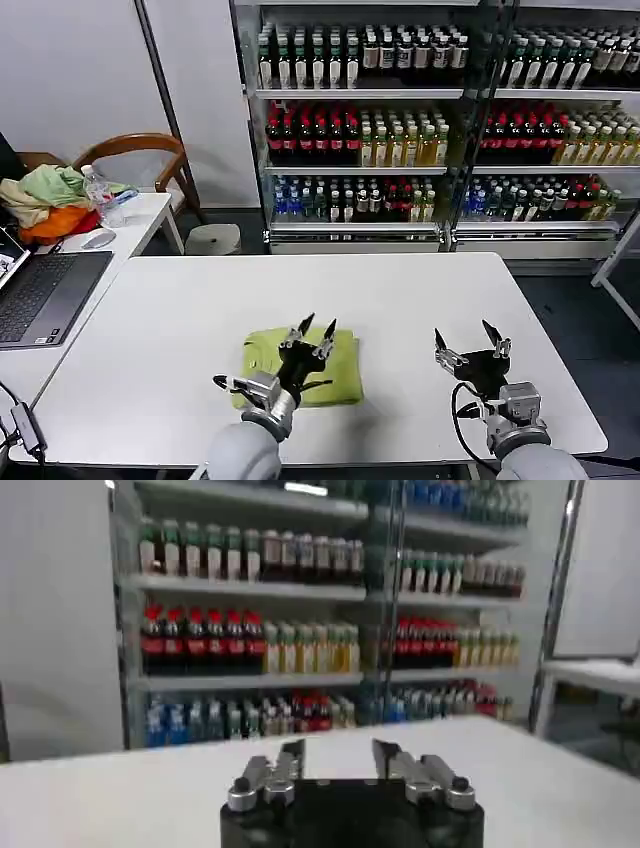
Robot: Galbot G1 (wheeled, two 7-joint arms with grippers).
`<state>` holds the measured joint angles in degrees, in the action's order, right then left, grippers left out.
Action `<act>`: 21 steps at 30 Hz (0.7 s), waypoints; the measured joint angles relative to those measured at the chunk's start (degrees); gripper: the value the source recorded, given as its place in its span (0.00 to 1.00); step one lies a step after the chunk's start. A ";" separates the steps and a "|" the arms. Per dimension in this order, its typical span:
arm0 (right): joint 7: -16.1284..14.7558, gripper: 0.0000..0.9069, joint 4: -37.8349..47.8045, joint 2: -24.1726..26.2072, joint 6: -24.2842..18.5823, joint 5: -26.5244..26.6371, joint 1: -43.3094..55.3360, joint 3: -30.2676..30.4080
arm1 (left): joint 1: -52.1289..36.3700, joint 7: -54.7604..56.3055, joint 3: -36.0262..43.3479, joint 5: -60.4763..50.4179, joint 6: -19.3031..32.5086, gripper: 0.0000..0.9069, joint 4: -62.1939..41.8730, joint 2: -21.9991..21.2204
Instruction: Fold and organize the clothes.
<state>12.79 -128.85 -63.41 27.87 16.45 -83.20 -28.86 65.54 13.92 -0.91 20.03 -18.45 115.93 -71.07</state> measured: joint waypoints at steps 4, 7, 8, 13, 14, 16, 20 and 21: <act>-0.26 1.00 0.66 0.02 -0.33 0.16 0.81 0.63 | -0.03 -1.54 -3.61 1.47 2.30 1.00 0.81 2.37; -0.23 1.00 1.38 -0.19 -0.36 0.77 1.54 1.33 | 0.77 -3.19 -8.05 2.29 4.35 1.00 0.55 5.04; -0.14 1.00 1.80 -0.39 -0.30 1.30 1.97 1.80 | 1.16 -3.63 -9.67 2.48 4.97 1.00 0.32 5.97; -0.05 1.00 4.04 -1.69 0.19 5.43 4.35 5.15 | 4.29 -6.48 -18.47 3.54 8.44 1.00 -1.48 10.06; -0.14 1.00 4.61 -2.08 0.47 6.62 4.92 6.06 | 4.98 -6.94 -19.90 3.67 8.99 1.00 -1.69 10.54; -0.38 1.00 5.52 -2.71 1.05 8.90 5.91 7.68 | 6.45 -7.81 -22.56 3.69 10.18 1.00 -1.96 11.27; -0.88 1.00 7.89 -3.99 2.45 15.01 8.34 10.97 | 8.74 -9.28 -25.89 3.53 12.25 1.00 -3.02 12.11; -1.05 1.00 8.59 -4.23 2.71 16.52 9.02 11.76 | 9.18 -9.46 -26.57 3.41 12.72 1.00 -3.22 12.27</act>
<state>11.74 -120.25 -67.64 30.58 32.96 -74.18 -17.10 74.72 4.46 -27.48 23.44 -5.73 112.71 -58.80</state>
